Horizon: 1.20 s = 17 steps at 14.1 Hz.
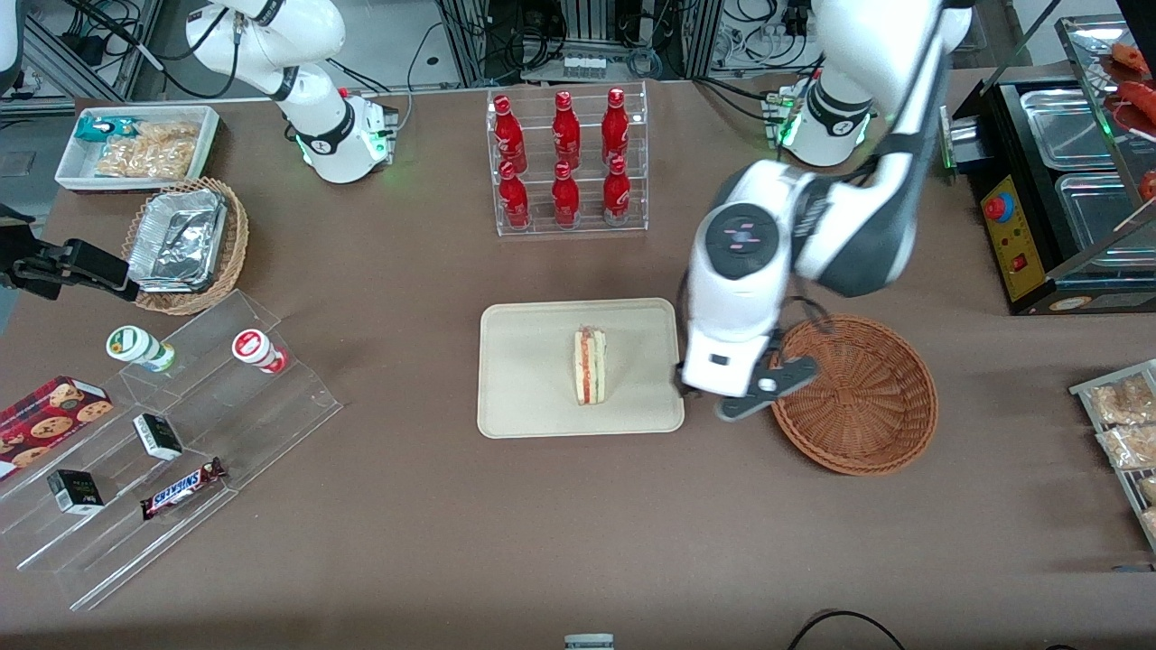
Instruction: Place sandwich from basket to tray
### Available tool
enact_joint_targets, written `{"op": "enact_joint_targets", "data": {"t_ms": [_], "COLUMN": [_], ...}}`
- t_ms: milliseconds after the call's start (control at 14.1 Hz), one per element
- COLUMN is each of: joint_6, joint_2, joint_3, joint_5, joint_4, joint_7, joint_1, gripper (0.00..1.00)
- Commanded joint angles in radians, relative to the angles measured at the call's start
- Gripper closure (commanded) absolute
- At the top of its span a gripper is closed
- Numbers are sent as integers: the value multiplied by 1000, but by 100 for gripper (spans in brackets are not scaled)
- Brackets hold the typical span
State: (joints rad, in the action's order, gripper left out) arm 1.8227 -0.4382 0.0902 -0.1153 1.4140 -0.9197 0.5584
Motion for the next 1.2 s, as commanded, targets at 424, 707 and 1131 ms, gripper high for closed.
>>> {"op": "enact_joint_targets", "data": {"t_ms": [424,707,1131], "joint_6": [-198,-278,-414], "joint_2": [203,332,444], "joint_3": [-46,-229,-376], "joint_5": [92,92,92], "joint_4": [75,151,172], "joint_7": [540,634,706], "joint_1": [-355,-611,-744], "gripper": [0,0,0]}}
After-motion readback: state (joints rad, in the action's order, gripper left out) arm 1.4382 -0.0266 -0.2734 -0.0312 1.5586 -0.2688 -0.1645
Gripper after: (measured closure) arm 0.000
